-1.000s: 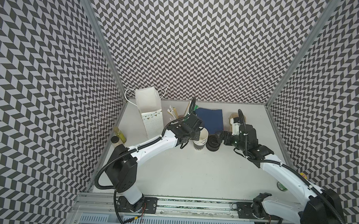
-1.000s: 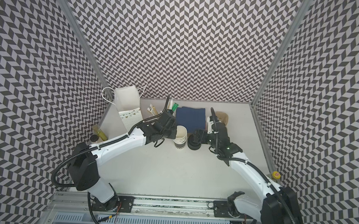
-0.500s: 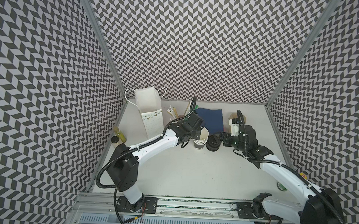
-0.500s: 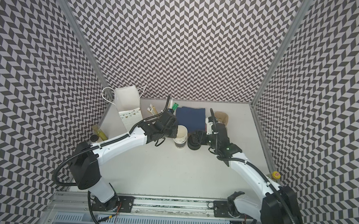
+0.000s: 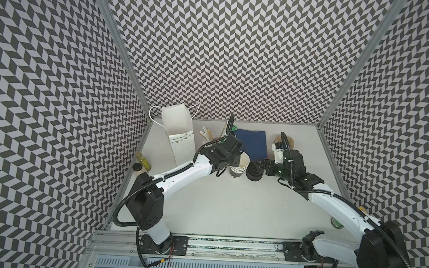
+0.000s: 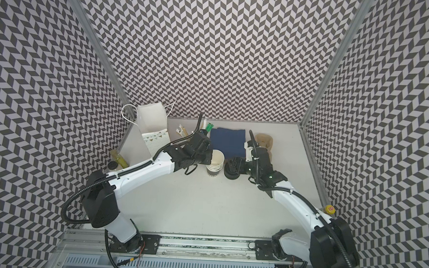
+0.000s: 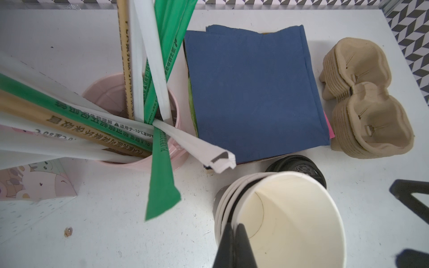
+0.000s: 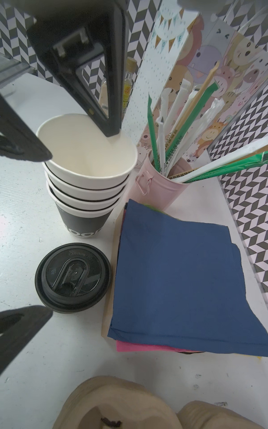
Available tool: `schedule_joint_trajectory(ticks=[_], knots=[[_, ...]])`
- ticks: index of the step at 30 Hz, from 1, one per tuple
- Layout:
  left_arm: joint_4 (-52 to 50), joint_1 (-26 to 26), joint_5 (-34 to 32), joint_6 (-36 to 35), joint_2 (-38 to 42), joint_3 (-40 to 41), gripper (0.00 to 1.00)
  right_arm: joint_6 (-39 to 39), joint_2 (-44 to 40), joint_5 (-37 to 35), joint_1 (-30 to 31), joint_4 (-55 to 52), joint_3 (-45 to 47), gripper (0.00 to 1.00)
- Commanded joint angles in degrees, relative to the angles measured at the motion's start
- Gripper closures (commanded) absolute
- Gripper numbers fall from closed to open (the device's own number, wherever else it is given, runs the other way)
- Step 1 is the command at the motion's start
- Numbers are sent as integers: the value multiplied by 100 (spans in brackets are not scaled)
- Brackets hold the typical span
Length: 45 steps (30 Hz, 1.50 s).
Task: Pack a coffee takeout order
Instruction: Pick up the coffee cup, then place the coffee cup at the center of the table.
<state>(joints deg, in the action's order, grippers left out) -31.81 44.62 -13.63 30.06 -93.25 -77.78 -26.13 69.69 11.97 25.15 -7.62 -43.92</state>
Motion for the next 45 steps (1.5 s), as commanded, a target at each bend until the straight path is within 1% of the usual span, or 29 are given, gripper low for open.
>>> schedule_joint_trajectory(ticks=[1, 6, 8, 11, 15, 18, 23, 26, 30, 34, 36, 40, 42, 45], knots=[[299, -2, 23, 190, 349, 66, 100, 16, 18, 43, 61, 237, 41, 6], [524, -108, 163, 304, 536, 273, 100, 50, 85, 177, 96, 254, 26, 6], [602, -193, 309, 375, 585, 366, 100, 79, 103, 137, 130, 195, -11, 6], [651, -268, 343, 384, 670, 422, 100, 83, 71, 117, 141, 204, -11, 6], [510, -387, 314, 274, 785, 206, 100, 105, -28, 109, 140, 224, -19, 6], [331, -427, 137, 156, 905, -44, 100, 114, -76, 39, 140, 208, -29, 6], [189, -448, 172, 27, 1052, -346, 100, 117, -34, -14, 146, 158, -62, 6], [46, -454, 185, 10, 1105, -475, 100, 117, -30, -209, 140, 52, -90, 6], [-351, -446, 146, -63, 1318, -746, 100, 101, 75, -895, 140, -293, -145, 6], [-975, -429, 8, -214, 1690, -859, 100, 120, 370, -964, 161, -538, -247, 6], [-1239, -404, 9, -227, 1915, -682, 100, 155, 497, -1174, 220, -677, -329, 6], [-1455, -185, 28, -134, 2507, 29, 100, 221, 715, -1474, 461, -813, -461, 7], [-1579, -51, -40, -34, 2741, 310, 100, 248, 846, -1545, 556, -899, -561, 8], [-1542, 126, 54, 114, 3039, 885, 100, 277, 1016, -1514, 579, -976, -668, 8]])
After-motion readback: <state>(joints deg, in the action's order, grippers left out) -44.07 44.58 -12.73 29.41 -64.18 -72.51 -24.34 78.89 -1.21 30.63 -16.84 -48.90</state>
